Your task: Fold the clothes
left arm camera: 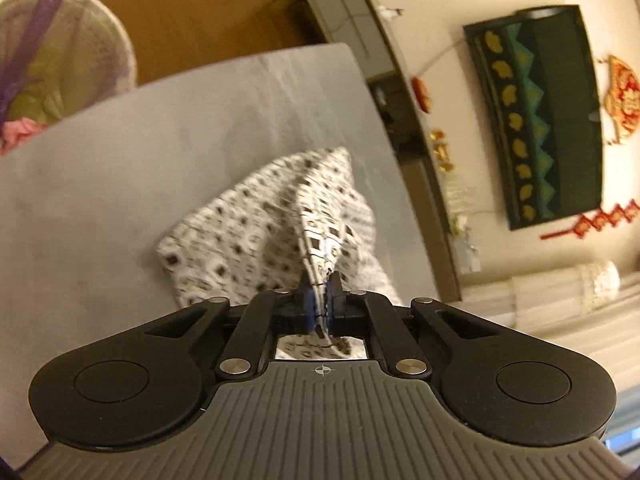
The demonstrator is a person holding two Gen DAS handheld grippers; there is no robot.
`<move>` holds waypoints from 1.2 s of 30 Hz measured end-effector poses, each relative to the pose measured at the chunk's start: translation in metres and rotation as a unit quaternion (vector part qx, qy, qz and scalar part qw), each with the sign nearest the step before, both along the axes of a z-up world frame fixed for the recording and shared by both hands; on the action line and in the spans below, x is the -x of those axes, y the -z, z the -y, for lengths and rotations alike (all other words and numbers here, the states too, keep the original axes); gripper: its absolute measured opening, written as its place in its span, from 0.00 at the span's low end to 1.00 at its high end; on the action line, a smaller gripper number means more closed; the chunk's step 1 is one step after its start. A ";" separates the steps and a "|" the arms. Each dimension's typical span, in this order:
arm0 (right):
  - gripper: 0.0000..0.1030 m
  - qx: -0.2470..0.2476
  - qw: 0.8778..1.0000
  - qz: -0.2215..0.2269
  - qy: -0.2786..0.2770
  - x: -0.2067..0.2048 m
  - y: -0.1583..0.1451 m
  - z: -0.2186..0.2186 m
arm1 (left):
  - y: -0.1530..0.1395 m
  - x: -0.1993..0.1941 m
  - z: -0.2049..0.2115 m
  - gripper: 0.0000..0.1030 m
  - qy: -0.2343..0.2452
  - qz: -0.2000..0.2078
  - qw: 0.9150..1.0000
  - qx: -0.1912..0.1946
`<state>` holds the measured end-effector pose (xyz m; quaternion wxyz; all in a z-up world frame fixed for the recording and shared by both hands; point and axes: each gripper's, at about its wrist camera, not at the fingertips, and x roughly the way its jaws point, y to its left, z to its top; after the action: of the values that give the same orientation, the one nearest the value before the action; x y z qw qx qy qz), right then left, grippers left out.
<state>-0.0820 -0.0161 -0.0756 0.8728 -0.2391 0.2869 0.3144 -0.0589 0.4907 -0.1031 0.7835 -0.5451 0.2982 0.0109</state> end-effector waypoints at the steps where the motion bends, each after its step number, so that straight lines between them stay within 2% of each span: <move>1: 0.47 0.004 1.000 0.010 -0.012 0.003 0.001 -0.005 | -0.004 -0.001 0.004 0.08 0.004 0.003 1.000 -0.009; 2: 0.56 0.008 0.999 0.019 -0.024 0.007 0.002 -0.011 | -0.007 -0.001 0.007 0.37 0.007 0.006 1.000 -0.019; 3: 0.60 0.015 0.999 0.028 -0.036 0.009 0.004 -0.018 | -0.012 -0.004 0.013 0.55 0.007 0.005 0.999 -0.041; 4: 0.59 0.023 0.998 0.034 -0.045 0.011 0.006 -0.024 | -0.017 -0.004 0.020 0.56 0.009 0.001 0.998 -0.061; 5: 0.57 0.032 0.998 0.033 -0.051 0.010 0.008 -0.029 | -0.019 -0.004 0.026 0.49 0.017 -0.002 0.997 -0.075; 6: 0.53 0.040 0.997 0.033 -0.057 0.009 0.010 -0.034 | -0.021 -0.005 0.031 0.33 0.026 -0.005 0.996 -0.088; 7: 0.47 0.048 0.996 0.032 -0.062 0.008 0.012 -0.039 | -0.021 -0.006 0.034 0.22 0.029 -0.007 0.995 -0.092; 8: 0.30 0.053 0.996 0.026 -0.060 0.006 0.013 -0.042 | -0.020 -0.006 0.035 0.05 0.032 -0.009 0.995 -0.094; 9: 0.13 0.058 0.996 0.020 -0.057 0.003 0.014 -0.046 | -0.020 -0.007 0.037 0.04 0.035 -0.012 0.995 -0.097; 10: 0.05 0.059 0.997 0.012 -0.054 0.000 0.014 -0.048 | -0.022 -0.006 0.037 0.04 0.032 -0.006 0.995 -0.095; 11: 0.02 0.060 0.997 0.018 -0.054 0.000 0.013 -0.049 | -0.024 -0.003 0.038 0.02 0.029 0.003 0.996 -0.089; 14: 0.00 0.044 0.996 0.055 -0.053 0.011 0.000 -0.040 | -0.030 0.009 0.024 0.00 0.010 0.050 0.998 -0.041; 16: 0.00 0.027 0.996 0.065 -0.048 0.021 -0.012 -0.027 | -0.029 0.020 0.015 0.00 -0.011 0.051 0.998 -0.026; 18: 0.00 0.019 0.997 0.059 -0.047 0.028 -0.016 -0.016 | -0.020 0.022 0.010 0.00 -0.029 0.020 0.999 -0.023; 21: 0.00 0.028 0.998 0.032 -0.055 0.028 -0.003 -0.010 | -0.006 0.024 0.006 0.00 -0.058 -0.037 0.997 -0.027; 23: 0.00 0.035 0.997 0.020 -0.060 0.027 0.007 -0.013 | -0.005 0.026 0.008 0.00 -0.059 -0.051 0.997 -0.030; 28: 0.00 0.029 0.997 0.022 -0.068 0.028 0.004 -0.013 | -0.006 0.025 0.014 0.00 -0.075 -0.074 0.992 -0.074; 30: 0.00 0.011 0.998 0.019 -0.066 0.024 -0.002 -0.014 | -0.008 0.020 0.015 0.00 -0.080 -0.061 0.991 -0.086; 33: 0.01 0.011 0.998 0.007 -0.069 0.017 0.006 -0.025 | -0.011 0.015 0.022 0.00 -0.089 -0.076 0.985 -0.129; 35: 0.05 0.009 0.998 -0.013 -0.067 0.014 0.015 -0.028 | -0.008 0.012 0.025 0.00 -0.100 -0.098 0.979 -0.148; 36: 0.08 -0.002 0.998 -0.021 -0.065 0.014 0.014 -0.023 | -0.007 0.012 0.024 0.00 -0.100 -0.100 0.979 -0.148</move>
<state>-0.0960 0.0066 -0.0901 0.8447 -0.2491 0.2881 0.3760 -0.0706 0.4662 -0.0965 0.8168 -0.4464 0.3140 0.1871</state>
